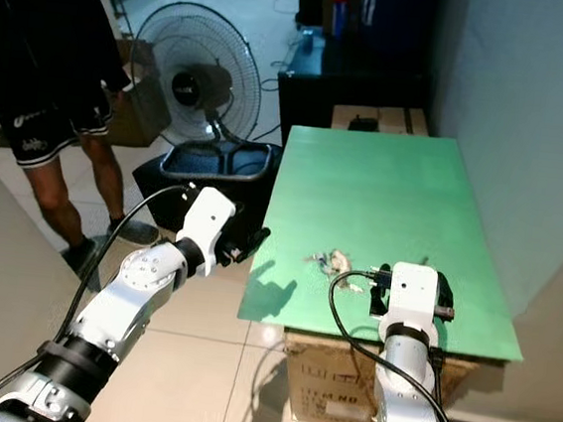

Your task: Hang keys on a hook

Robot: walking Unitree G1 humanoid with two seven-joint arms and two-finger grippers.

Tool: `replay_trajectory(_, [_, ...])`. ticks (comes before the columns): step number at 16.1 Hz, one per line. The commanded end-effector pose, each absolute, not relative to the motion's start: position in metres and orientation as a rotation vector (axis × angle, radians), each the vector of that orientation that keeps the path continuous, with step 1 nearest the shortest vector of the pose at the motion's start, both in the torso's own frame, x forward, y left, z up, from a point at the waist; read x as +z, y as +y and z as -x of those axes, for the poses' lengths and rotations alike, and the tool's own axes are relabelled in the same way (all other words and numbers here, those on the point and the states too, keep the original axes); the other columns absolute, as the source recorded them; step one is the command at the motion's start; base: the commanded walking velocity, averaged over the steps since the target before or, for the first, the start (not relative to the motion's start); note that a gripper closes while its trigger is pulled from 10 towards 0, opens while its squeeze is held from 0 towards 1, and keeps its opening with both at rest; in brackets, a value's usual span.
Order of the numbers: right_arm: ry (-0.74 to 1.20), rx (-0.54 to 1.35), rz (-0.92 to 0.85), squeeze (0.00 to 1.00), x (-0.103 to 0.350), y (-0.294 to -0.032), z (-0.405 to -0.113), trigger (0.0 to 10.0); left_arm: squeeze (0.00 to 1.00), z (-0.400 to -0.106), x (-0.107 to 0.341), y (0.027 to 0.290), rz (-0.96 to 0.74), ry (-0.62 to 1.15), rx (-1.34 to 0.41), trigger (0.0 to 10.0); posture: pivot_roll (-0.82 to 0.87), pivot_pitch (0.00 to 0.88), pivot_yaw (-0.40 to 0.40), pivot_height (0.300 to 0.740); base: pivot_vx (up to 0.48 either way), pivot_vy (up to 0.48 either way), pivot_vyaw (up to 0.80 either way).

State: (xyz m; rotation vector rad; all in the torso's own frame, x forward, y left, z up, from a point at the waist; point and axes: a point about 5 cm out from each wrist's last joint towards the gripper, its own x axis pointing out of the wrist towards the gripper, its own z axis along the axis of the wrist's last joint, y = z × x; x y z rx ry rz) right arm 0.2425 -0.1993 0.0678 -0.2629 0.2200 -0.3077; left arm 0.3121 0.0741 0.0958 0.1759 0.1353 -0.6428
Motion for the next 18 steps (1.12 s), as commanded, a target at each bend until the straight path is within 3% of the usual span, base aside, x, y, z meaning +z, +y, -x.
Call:
replay_trajectory(1, [0.196,-0.297,0.252,0.00,0.0725,-0.1947,-0.2436,10.0,0.00,-0.3152,0.0970,0.0780,-0.180,0.129,-0.637,10.0,-0.20,0.000,0.185,0.714,0.000,0.000,0.00])
replay_trajectory(3, [0.196,-0.300,0.231,0.00,0.0721,-0.1941,-0.2438,10.0,0.00,-0.3151,0.0961,0.0766,-0.193,0.138,-0.650,10.0,-0.20,0.000,0.188,0.714,0.000,0.000,-0.23])
replay_trajectory(7, [0.181,-0.285,0.227,0.00,0.0730,-0.1901,-0.2430,10.0,0.00,-0.3153,0.0960,0.0721,-0.240,0.135,-0.697,10.0,-0.21,0.000,0.205,0.714,0.000,0.467,-0.69])
replay_trajectory(10, [0.177,-0.277,0.238,0.00,0.0726,-0.1890,-0.2427,10.0,0.00,-0.3163,0.0964,0.0707,-0.262,0.129,-0.705,10.0,-0.21,0.000,0.205,0.714,0.000,0.000,-0.69])
replay_trajectory(15, [0.183,-0.284,0.272,0.00,0.0721,-0.1891,-0.2413,10.0,0.00,-0.3192,0.0959,0.0734,-0.253,0.131,-0.670,10.0,-0.22,0.000,0.205,0.714,0.000,0.000,0.00])
replay_trajectory(18, [0.174,-0.274,0.272,0.00,0.0732,-0.1864,-0.2417,10.0,0.00,-0.3172,0.0962,0.0711,-0.282,0.120,-0.705,10.0,-0.22,0.000,0.204,0.714,0.471,0.000,0.00])
